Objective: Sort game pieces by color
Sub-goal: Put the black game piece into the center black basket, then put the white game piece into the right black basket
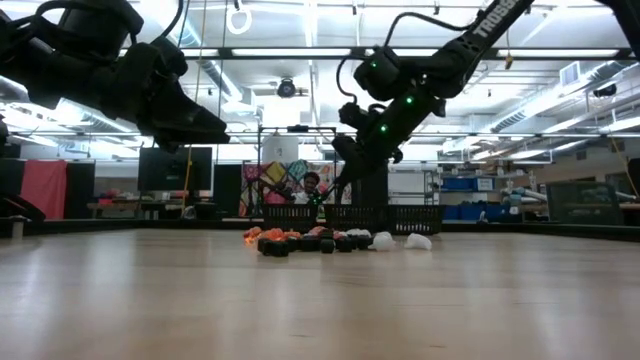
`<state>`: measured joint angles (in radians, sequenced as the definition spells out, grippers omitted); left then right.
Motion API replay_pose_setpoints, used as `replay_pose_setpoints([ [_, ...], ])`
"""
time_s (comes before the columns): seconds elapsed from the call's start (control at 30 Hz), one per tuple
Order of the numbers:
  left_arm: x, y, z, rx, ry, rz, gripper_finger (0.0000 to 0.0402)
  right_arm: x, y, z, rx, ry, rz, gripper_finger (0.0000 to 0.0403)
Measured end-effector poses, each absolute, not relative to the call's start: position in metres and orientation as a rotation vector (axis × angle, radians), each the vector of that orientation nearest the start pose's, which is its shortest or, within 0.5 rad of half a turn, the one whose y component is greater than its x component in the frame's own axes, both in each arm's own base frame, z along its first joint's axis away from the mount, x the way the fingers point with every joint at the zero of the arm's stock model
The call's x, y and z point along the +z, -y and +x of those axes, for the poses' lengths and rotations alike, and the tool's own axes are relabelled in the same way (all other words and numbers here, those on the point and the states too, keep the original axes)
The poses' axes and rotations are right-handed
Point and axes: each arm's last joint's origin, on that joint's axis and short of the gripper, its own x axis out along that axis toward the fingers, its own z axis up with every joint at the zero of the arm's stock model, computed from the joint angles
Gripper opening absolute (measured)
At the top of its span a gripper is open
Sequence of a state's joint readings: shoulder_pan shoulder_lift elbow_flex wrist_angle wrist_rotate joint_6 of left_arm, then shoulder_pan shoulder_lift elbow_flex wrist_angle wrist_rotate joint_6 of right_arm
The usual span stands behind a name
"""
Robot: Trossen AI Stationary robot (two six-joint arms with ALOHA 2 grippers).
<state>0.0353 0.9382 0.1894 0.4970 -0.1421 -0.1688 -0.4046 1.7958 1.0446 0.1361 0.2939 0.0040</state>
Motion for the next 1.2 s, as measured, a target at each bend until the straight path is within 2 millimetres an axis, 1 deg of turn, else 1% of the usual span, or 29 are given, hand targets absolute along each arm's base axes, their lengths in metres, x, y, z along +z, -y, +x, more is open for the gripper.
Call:
replay_pose_setpoints([
  [0.13,0.170,-0.010,0.177,0.196,-0.231,-0.154,0.0167,0.182,0.176,0.334,-0.632,-0.621,0.099,0.0062],
  [0.3,0.171,-0.010,0.178,0.196,-0.221,-0.155,0.0167,0.181,0.190,0.326,-0.595,-0.616,0.134,0.0086],
  [0.5,0.173,-0.011,0.178,0.219,-0.203,-0.131,0.0167,0.183,0.201,0.320,-0.534,-0.593,0.155,0.0122],
  [0.6,0.173,-0.011,0.178,0.222,-0.205,-0.126,0.0167,0.189,0.200,0.316,-0.509,-0.617,0.145,0.0131],
  [0.73,0.173,-0.011,0.178,0.221,-0.206,-0.120,0.0167,0.204,0.186,0.317,-0.464,-0.618,0.075,0.0132],
  [0.8,0.173,-0.011,0.178,0.218,-0.208,-0.096,0.0167,0.214,0.178,0.316,-0.440,-0.613,0.046,0.0131],
  [0.87,0.174,-0.011,0.178,0.215,-0.199,-0.067,0.0167,0.224,0.168,0.315,-0.405,-0.597,0.027,0.0131],
  [0.93,0.177,-0.011,0.179,0.213,-0.168,-0.047,0.0167,0.229,0.154,0.315,-0.363,-0.582,0.009,0.0131],
  [1.03,0.180,-0.012,0.179,0.215,-0.135,-0.040,0.0167,0.228,0.129,0.316,-0.283,-0.550,-0.046,0.0130],
  [1.1,0.182,-0.012,0.179,0.216,-0.119,-0.006,0.0167,0.221,0.112,0.316,-0.230,-0.523,-0.079,0.0130],
  [1.2,0.182,-0.012,0.179,0.216,-0.120,0.036,0.0167,0.206,0.088,0.316,-0.126,-0.493,-0.105,0.0130],
])
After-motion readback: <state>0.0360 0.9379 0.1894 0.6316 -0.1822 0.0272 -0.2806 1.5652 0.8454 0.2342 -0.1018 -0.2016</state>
